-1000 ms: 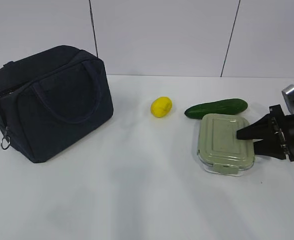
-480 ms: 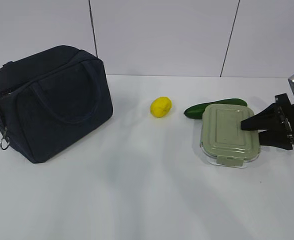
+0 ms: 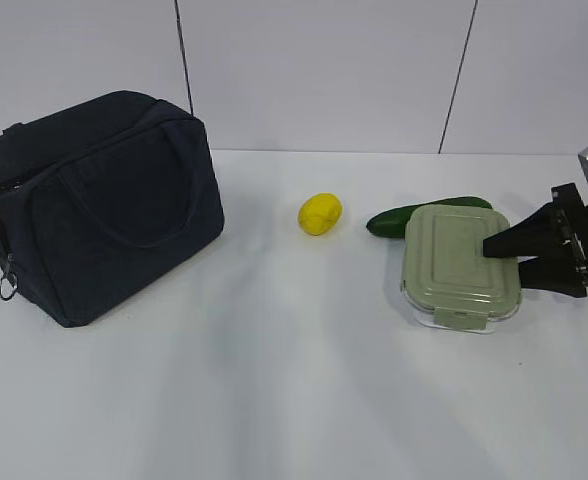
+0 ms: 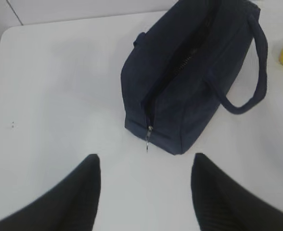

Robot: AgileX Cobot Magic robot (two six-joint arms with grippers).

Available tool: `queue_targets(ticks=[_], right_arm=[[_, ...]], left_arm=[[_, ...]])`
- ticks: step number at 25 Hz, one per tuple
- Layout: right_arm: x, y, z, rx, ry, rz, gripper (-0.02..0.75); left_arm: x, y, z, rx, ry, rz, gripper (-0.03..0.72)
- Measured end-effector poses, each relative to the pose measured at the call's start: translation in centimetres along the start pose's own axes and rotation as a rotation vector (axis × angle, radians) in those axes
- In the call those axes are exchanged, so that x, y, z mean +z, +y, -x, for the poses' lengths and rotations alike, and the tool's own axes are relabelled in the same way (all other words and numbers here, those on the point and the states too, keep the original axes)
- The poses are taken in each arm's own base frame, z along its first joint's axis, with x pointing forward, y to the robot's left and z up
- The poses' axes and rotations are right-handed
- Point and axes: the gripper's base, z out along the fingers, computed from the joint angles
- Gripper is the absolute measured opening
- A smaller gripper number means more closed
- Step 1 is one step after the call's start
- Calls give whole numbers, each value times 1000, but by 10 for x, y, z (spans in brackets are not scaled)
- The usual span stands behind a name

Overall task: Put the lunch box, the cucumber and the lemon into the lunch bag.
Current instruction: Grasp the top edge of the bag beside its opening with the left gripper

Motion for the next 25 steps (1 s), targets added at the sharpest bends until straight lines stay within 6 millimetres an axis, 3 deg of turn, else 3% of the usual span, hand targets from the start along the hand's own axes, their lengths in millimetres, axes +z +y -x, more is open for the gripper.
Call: queue_targets(ticks=[5, 10, 18, 25], right_arm=[[0, 0, 0, 1, 0, 0, 405], [0, 0, 0, 1, 0, 0, 405], [0, 0, 0, 3, -1, 1, 405], [0, 0, 0, 5, -4, 3, 405]], left_arm=[[27, 3, 46, 9, -45, 2, 447], [83, 23, 74, -72, 35, -104, 449], [156, 106, 92, -219, 205, -317, 450], [189, 109, 98, -172, 206, -439, 447]])
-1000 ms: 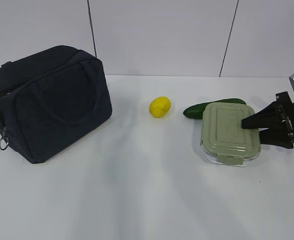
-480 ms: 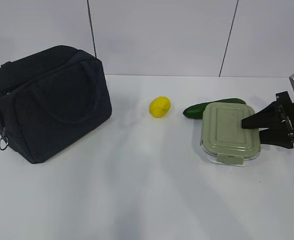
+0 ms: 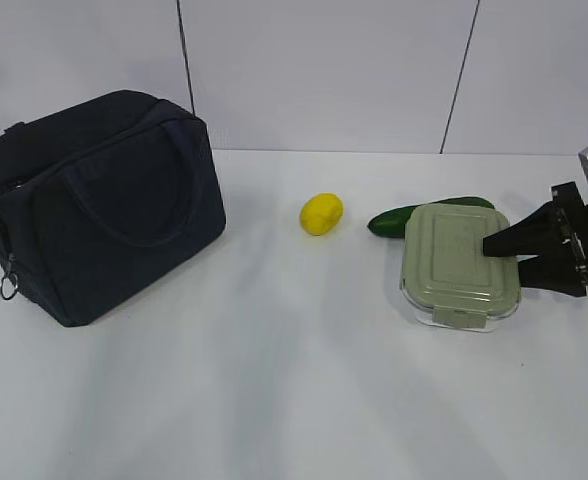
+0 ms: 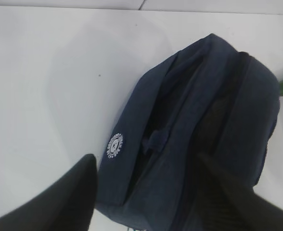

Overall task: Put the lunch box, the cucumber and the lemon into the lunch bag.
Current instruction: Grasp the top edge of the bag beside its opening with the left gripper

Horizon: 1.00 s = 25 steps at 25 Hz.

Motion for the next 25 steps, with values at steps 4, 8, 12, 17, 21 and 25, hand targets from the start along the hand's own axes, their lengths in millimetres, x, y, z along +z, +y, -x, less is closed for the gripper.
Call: queue_targets(ticks=[4, 8, 12, 17, 21, 25], right_arm=[[0, 0, 0, 1, -1, 1, 405], [0, 0, 0, 1, -1, 1, 405], [0, 0, 0, 1, -1, 1, 405], [0, 0, 0, 1, -2, 1, 405], [0, 0, 0, 2, -3, 2, 405], [0, 0, 1, 6, -7, 4, 405]], left_arm=[[19, 7, -4, 10, 50, -53, 445], [42, 8, -7, 33, 111, -100, 445], [58, 1, -10, 85, 150, -130, 445], [68, 4, -13, 91, 177, -143, 445], [74, 8, -16, 105, 212, -125, 435], [77, 10, -19, 110, 233, -116, 414]])
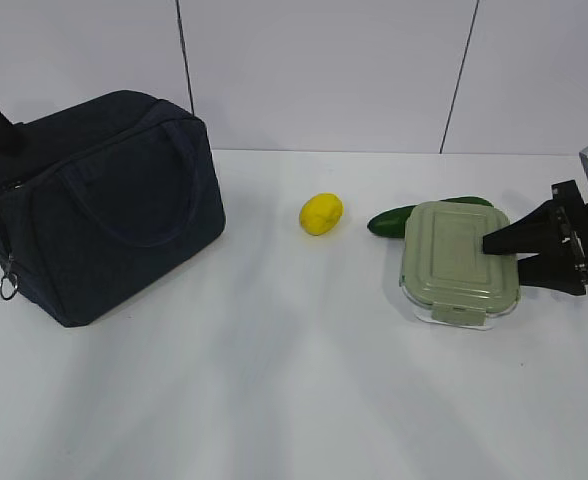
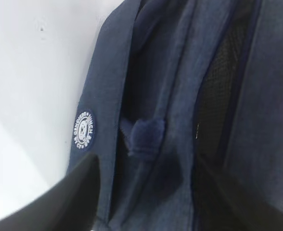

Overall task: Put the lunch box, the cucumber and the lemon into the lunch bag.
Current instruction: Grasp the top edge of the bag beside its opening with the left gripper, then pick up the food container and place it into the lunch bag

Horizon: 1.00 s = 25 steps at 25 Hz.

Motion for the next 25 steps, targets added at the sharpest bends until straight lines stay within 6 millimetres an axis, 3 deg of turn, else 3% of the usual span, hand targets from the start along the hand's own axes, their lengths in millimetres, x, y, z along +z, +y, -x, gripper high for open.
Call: queue_targets(ticks=[3, 8, 11, 19, 25], right_arm=[[0, 0, 0, 0, 0, 0, 405], [0, 0, 0, 0, 0, 0, 405], [0, 0, 0, 0, 0, 0, 405], [0, 2, 2, 33, -22, 14, 405], [-7, 14, 4, 11, -50, 18, 405]], left_arm=[[0, -1, 0, 1, 1, -1, 341], [0, -1, 1, -3, -7, -8, 113], [0, -3, 3, -16, -31, -32, 30], [6, -13, 9, -25, -57, -77, 15], [24, -38, 15, -10, 17, 31, 13]])
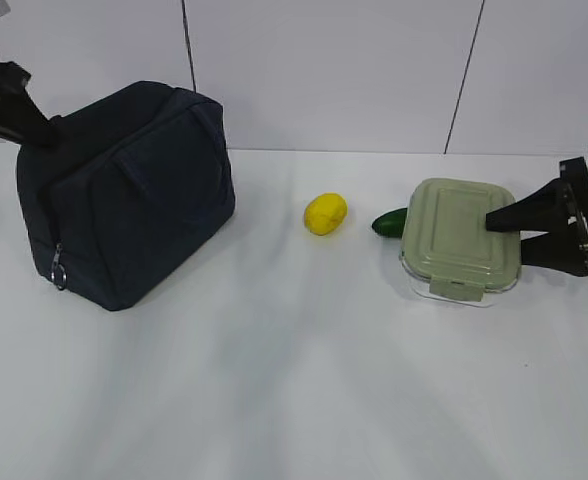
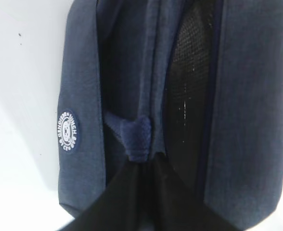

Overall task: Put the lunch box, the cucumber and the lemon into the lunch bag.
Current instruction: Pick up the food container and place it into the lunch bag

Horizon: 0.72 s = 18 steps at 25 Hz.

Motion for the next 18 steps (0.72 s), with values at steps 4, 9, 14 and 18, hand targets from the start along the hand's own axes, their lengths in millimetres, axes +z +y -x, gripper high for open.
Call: queue_targets(ticks=[4, 9, 14, 18], right_arm=[[-5, 9, 2, -5, -23, 7, 405], [-9, 15, 2, 5, -33, 9, 405], [-12, 22, 3, 1, -42, 14, 405], [-13, 23, 2, 10, -43, 16, 405]], left_arm=[[-1, -23, 5, 8, -9, -6, 13], [-16, -41, 2, -92, 12, 14, 13], [-32, -54, -23, -139, -25, 70, 13], [-29, -71, -53, -203, -121, 73, 13]])
